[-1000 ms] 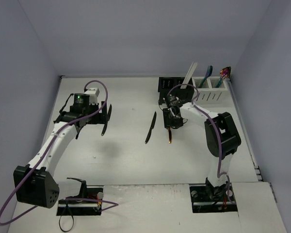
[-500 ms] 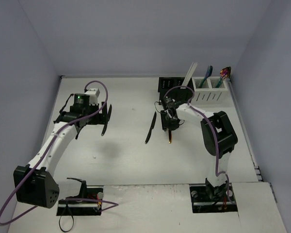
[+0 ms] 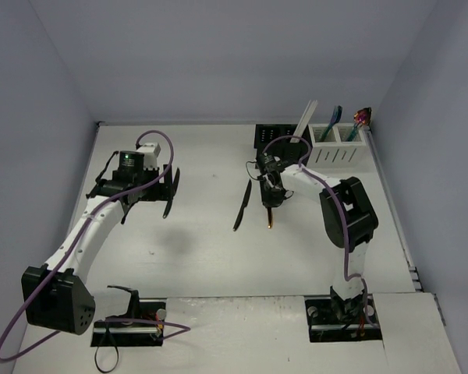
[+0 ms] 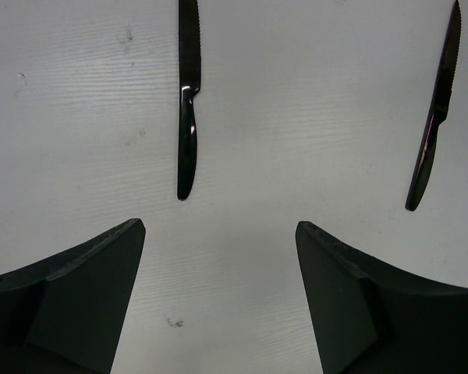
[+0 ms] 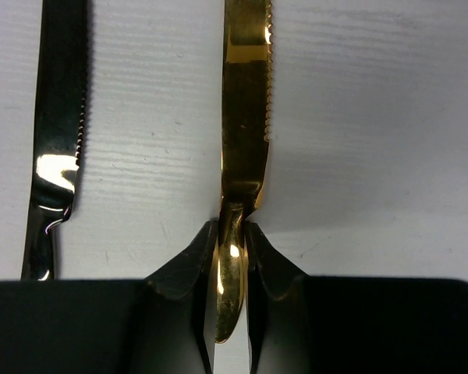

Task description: Sort the eating utensils into containers

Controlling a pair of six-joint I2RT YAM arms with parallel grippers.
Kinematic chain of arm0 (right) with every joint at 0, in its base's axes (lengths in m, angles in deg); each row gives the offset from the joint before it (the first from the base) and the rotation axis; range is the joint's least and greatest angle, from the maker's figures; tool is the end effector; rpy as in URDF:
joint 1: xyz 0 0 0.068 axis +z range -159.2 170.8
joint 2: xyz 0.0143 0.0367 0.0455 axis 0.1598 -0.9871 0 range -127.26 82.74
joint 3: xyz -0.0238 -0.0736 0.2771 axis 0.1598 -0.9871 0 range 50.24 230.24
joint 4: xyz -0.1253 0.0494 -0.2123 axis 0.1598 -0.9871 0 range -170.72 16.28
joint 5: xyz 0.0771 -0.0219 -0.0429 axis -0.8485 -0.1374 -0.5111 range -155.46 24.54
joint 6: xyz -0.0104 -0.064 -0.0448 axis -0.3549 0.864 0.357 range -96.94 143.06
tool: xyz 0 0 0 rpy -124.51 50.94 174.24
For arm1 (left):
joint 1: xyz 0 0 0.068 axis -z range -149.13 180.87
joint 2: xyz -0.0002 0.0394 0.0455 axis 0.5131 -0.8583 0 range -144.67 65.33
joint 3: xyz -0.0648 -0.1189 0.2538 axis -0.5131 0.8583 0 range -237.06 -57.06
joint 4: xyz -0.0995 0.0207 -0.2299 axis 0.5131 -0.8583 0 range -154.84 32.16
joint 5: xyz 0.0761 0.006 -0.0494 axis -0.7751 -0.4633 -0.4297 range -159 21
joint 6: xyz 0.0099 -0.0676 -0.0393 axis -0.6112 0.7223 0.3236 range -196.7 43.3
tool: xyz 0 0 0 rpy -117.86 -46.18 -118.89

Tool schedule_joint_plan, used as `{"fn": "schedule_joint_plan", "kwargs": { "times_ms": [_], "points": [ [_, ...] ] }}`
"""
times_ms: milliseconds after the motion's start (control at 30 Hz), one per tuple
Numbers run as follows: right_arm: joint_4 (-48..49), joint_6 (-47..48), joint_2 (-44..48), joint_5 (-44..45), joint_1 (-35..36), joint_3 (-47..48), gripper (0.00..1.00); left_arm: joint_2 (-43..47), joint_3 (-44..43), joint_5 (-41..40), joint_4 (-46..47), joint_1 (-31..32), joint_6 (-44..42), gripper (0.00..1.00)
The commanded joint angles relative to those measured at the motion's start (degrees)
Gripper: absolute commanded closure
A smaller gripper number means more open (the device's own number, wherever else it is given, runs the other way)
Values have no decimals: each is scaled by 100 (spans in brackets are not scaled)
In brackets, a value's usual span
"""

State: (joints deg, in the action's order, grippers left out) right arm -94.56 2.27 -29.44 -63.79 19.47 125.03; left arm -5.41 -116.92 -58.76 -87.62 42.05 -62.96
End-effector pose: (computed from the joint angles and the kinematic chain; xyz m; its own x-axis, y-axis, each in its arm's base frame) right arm 0.3717 0.2009 0.1572 -0.8628 -0.0675 -0.5010 -0.1710 0.9716 0.1637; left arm 0.2682 -0.0652 0.3003 -0.6977 -0.1003 -0.7094 0.1621 0.9424 -0.2926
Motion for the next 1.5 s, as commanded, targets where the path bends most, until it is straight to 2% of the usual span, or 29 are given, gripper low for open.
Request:
{"fn": "schedule_joint_plan", "kwargs": {
  "times_ms": [0,333,467,600,733,1000,1200,1467],
  "points": [
    [-69,25,-392,329,55,100,100,8,-224,44,117,-33,45,24],
    [-52,668,826,368,412,541,100,-3,-221,31,119,-36,50,24],
    [-37,855,1404,311,429,1129,100,-16,-220,22,115,-28,50,24],
    [72,1175,1598,454,403,1798,100,-28,-224,17,121,-28,54,24],
    [434,1454,1466,607,245,2439,100,-36,-220,13,121,-23,54,24],
    [2533,1389,946,309,-648,2795,100,-45,-211,-9,121,-28,50,24],
    [3571,1776,211,431,-801,3081,100,-50,-207,-53,152,-28,76,24],
    [4868,1875,-489,477,-845,2781,100,-141,-223,46,165,-28,103,24]
  ]
}}
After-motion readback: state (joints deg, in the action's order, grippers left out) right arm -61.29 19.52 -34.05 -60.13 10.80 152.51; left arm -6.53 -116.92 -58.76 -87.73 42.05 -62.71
